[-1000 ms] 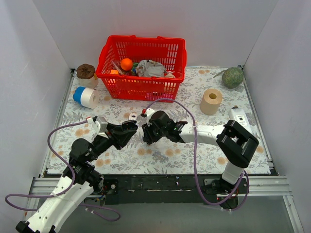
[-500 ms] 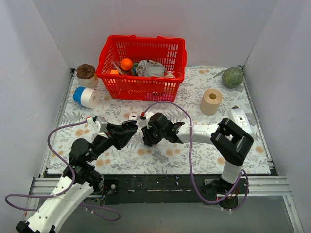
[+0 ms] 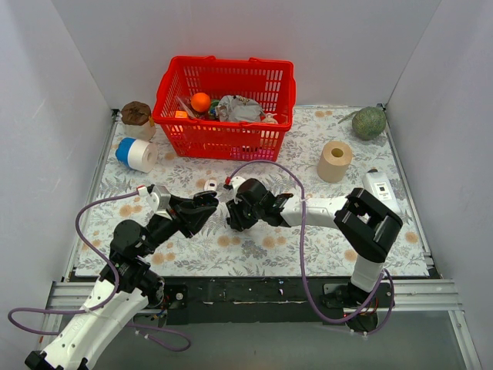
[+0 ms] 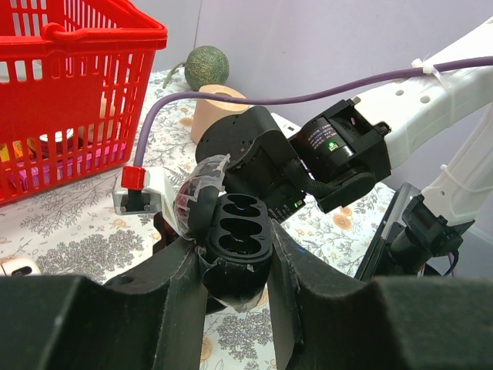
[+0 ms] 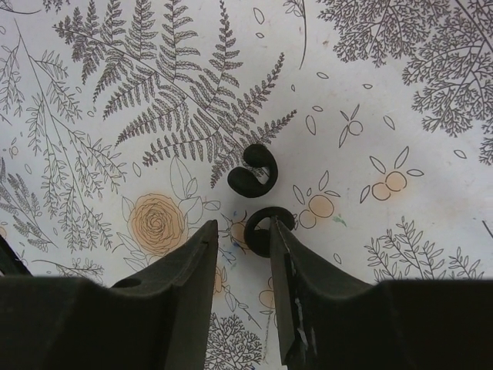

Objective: Insert the wireless bluetooth earbuds into the charging case
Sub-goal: Pick up the earbud from the center of the board.

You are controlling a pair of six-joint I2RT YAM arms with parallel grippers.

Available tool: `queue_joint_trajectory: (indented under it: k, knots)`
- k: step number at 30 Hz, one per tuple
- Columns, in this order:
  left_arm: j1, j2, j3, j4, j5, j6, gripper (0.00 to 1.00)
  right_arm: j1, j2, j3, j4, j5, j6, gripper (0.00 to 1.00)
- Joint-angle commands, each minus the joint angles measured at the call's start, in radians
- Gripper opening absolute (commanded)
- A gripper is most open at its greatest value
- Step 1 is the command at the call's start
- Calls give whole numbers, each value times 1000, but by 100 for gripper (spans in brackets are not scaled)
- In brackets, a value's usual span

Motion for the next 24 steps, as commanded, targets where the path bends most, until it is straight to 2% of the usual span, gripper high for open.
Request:
queue_joint_trajectory:
  k: [1,6,17,23,24]
  knots:
    - [3,-7,-6,-1,-1,0,0,-7,-14,15,-54,64,-16,40]
    - [3,-7,-6,-1,-4,-1,0,-7,-25,15,-54,130,-13,36]
    - [3,-5,-9,1,4,-7,0,-7,-42,6,-86,176,-8,25]
    - [3,-4,-6,1,5,-7,0,-7,-66,6,-91,188,-10,9]
    - [3,-2,-7,-1,5,-4,0,-7,-77,7,-91,198,-11,3]
